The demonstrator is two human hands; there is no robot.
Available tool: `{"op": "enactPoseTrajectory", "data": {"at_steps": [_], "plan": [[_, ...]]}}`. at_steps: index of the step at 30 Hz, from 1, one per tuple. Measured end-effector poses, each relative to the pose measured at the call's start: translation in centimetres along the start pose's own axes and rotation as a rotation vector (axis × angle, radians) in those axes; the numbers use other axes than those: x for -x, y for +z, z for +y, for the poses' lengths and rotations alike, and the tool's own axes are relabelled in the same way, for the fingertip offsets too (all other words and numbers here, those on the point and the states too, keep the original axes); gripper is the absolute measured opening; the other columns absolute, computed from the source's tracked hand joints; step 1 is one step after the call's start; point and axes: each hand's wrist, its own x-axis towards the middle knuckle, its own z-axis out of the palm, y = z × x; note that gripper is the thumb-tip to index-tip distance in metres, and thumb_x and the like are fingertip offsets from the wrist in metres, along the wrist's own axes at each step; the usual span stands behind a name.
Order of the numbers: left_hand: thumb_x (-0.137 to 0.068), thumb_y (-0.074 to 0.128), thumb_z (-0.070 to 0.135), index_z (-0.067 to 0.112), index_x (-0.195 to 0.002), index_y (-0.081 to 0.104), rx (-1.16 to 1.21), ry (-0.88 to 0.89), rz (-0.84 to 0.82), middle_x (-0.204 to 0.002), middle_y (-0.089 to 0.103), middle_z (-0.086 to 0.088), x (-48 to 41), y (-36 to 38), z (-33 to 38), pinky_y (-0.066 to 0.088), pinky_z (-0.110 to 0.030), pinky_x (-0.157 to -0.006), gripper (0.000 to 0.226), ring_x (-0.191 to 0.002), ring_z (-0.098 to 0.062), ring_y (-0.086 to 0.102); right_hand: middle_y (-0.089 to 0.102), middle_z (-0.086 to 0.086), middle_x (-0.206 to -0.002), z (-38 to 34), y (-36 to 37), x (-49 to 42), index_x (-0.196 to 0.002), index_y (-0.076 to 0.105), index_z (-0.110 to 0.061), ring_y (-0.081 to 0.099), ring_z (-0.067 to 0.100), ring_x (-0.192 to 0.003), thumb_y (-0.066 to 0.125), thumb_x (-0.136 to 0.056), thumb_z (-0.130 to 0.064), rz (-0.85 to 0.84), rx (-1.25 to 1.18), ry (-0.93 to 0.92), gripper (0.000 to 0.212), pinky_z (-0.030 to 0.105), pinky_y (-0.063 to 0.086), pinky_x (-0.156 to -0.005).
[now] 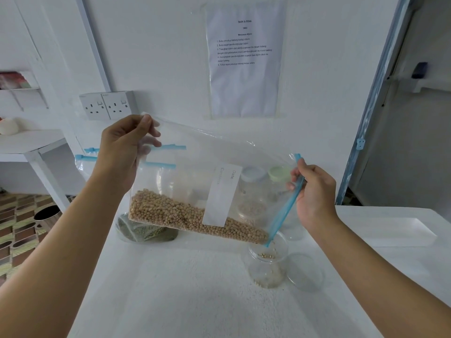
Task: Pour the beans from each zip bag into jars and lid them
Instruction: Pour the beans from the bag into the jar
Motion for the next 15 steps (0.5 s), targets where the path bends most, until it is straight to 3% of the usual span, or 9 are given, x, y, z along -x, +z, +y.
{"op": "enactPoseTrajectory", "data": {"at_steps": [15], "plan": [[-0.102,0.060,0.020,0.015,-0.087,0.071,-0.013,0.012,-0.015,-0.078,0.066,-0.001,0.02,0.46,0.33,0.041,-0.023,-0.062,0.019,-0.067,-0.015,0.062,0.057,0.000,-0.062,0.13,-0.28,-0.12,-0.068,0.053,-0.006,0.051,0.011,-0.059,0.064,-0.099,-0.011,0.019,0.010,-0.008,0.033,0.025,0.039,-0.053]]}}
